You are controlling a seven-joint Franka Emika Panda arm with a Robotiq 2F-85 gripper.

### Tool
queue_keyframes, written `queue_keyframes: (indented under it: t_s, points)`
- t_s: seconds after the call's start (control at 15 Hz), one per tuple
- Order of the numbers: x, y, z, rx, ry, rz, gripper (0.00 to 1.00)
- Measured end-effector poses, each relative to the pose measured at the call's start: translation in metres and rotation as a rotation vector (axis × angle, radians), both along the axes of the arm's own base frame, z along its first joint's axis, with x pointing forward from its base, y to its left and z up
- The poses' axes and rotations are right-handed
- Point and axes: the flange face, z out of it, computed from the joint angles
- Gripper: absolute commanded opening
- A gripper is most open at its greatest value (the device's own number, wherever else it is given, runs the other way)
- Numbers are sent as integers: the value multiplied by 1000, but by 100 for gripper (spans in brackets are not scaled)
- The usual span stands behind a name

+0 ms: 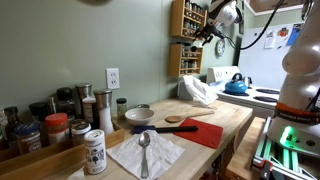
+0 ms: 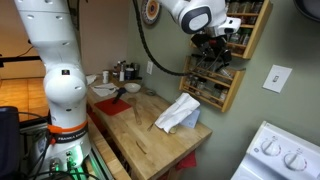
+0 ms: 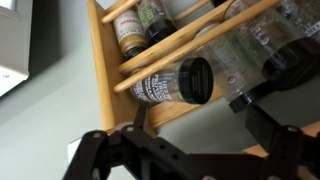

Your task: Pick up one glass jar from the right side of the counter and put it on the bottom shelf

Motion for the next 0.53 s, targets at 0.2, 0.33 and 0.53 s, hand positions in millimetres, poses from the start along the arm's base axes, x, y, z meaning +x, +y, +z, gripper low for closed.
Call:
queue_keyframes:
  t_s: [0.2, 0.33, 0.53]
  points:
    - [1, -1, -1, -41, 0, 45, 100]
    - [1, -1, 0, -53, 0, 52, 100]
    - [4, 3, 1, -158, 11, 150, 100]
